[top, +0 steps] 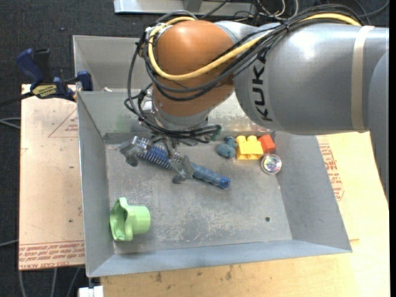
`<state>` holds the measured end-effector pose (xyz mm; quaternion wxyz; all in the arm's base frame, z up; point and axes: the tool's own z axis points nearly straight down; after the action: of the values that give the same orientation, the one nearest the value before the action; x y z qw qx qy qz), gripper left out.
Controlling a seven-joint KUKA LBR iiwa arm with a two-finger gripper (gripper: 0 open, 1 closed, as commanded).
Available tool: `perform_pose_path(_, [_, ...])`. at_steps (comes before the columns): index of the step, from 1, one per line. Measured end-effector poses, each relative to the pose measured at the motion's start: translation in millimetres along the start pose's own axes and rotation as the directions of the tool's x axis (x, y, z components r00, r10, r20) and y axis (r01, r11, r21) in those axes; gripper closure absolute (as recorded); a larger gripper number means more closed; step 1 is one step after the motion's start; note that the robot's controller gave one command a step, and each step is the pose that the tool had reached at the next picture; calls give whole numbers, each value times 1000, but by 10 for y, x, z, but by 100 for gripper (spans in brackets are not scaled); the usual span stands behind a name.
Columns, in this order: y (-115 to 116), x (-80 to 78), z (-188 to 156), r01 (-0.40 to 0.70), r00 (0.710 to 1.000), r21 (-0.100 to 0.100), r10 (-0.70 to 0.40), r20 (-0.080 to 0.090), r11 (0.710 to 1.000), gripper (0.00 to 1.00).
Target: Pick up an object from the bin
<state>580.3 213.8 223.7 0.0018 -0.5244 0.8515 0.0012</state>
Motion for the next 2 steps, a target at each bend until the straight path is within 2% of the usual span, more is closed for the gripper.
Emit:
perform_pose_path(1, [468,-24,1025,211,978,-7,-211,-4,978,0])
perform_pose_path(2, [717,109,1430,81,997,-4,-81,-4,997,0])
